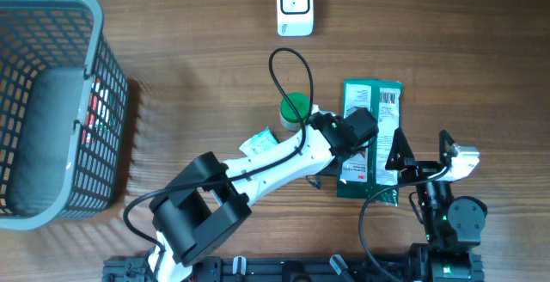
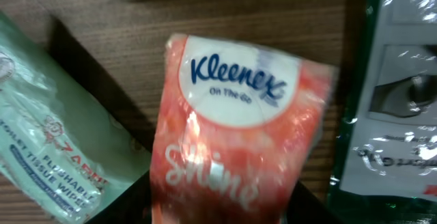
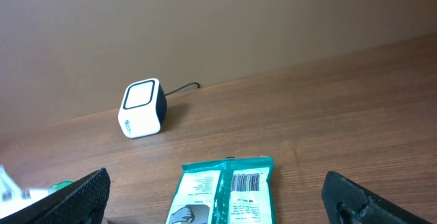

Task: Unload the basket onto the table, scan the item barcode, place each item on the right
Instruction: 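Carry the pink Kleenex pack out and set it beside the tissue pack, then reach the left gripper into the basket toward the green medicine box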

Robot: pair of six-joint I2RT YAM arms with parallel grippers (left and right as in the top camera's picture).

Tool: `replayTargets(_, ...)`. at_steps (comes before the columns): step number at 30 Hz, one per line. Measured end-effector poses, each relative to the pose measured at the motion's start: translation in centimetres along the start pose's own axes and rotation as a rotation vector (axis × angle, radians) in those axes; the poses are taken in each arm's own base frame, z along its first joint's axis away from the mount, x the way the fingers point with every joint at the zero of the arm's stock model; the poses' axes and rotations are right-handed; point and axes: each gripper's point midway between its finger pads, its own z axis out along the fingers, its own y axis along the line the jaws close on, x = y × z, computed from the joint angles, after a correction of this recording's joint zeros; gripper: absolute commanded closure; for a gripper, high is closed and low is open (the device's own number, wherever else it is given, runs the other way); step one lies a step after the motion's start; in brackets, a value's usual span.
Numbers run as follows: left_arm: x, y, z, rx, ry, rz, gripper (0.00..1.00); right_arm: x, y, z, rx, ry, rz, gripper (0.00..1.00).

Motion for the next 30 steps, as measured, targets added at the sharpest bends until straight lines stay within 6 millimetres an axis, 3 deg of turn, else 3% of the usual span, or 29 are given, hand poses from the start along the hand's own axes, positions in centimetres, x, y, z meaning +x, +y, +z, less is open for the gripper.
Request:
replayTargets(2, 0.0, -0.3, 0.2, 0.013, 0.002, 0.008, 0.0, 0.0, 0.0, 0.0, 0.0, 0.0, 0.0, 0.0)
replayTargets(5, 0.3, 0.1, -0.5, 0.003, 0.023, 0.052, 0.0, 0.0, 0.0, 0.0, 0.0, 0.0, 0.0, 0.0)
replayTargets(6, 0.0, 0.2, -1.6, 0.013, 0.02, 0.064, 0.0, 0.0, 0.0, 0.0, 0.0, 0.0, 0.0, 0.0)
replayTargets(8, -2.7, 0.4, -6.6, 0.091, -0.061, 0.051, 0.0, 0.0, 0.0, 0.0, 0.0, 0.0, 0.0, 0.0)
replayTargets(10, -6.3, 2.8, -13.1, 0.166, -0.182, -0.016, 0.0, 0.0, 0.0, 0.0, 0.0, 0.0, 0.0, 0.0)
replayTargets(11, -8.5, 5.3, -17.1, 0.206, -0.272, -0.082, 0.0, 0.0, 0.0, 0.0, 0.0, 0.0, 0.0, 0.0)
replayTargets(12, -10.6, 9.3, -21.6, 0.239, -0.385, -0.181, 0.0, 0.0, 0.0, 0.0, 0.0, 0.0, 0.0, 0.0)
replayTargets(13, -11.9, 14.6, -25.9, 0.248, -0.514, -0.309, 0.0, 0.0, 0.0, 0.0, 0.0, 0.0, 0.0, 0.0)
replayTargets(14, -12.4, 18.3, -27.4, 0.238, -0.567, -0.397, 0.0, 0.0, 0.0, 0.0, 0.0, 0.0, 0.0, 0.0)
replayTargets(15, -12.7, 23.9, -28.7, 0.192, -0.628, -0.54, 0.0, 0.0, 0.0, 0.0, 0.001, 0.0, 0.0, 0.0)
replayTargets(16, -12.0, 30.9, -29.8, 0.113, -0.688, -0.74, 0.0, 0.0, 0.0, 0.0, 0.001, 0.0, 0.0, 0.0)
replayTargets(17, -10.1, 36.8, -31.0, 0.033, -0.745, -0.93, 0.0, 0.0, 0.0, 0.0, 0.0, 0.0, 0.0, 0.0)
replayTargets(18, -8.8, 39.5, -31.6, 0.007, -0.769, -1.029, 0.0, 0.0, 0.0, 0.0, 0.0, 0.0, 0.0, 0.0)
replayTargets(21, -4.6, 48.7, -30.7, -0.089, -0.767, -1.401, 0.0, 0.0, 0.0, 0.0, 0.0, 0.001, 0.0, 0.0)
replayTargets(22, -4.0, 50.2, -29.8, -0.083, -0.743, -1.473, 0.0, 0.0, 0.0, 0.0, 0.0, 0.0, 0.0, 0.0)
replayTargets(24, -3.4, 52.8, -27.6, -0.079, -0.681, -1.569, 0.0, 0.0, 0.0, 0.0, 0.0, 0.0, 0.0, 0.0)
replayTargets(26, -3.5, 55.3, -24.0, -0.092, -0.575, -1.586, 0.0, 0.0, 0.0, 0.0, 0.0, 0.0, 0.0, 0.0)
replayTargets(28, -4.6, 56.4, -18.7, -0.093, -0.408, -1.459, 0.0, 0.0, 0.0, 0.0, 0.0, 0.0, 0.0, 0.0)
replayTargets(30, -5.0, 56.7, -14.7, -0.092, -0.285, -1.352, 0.0, 0.0, 0.0, 0.0, 0.0, 0.0, 0.0, 0.0)
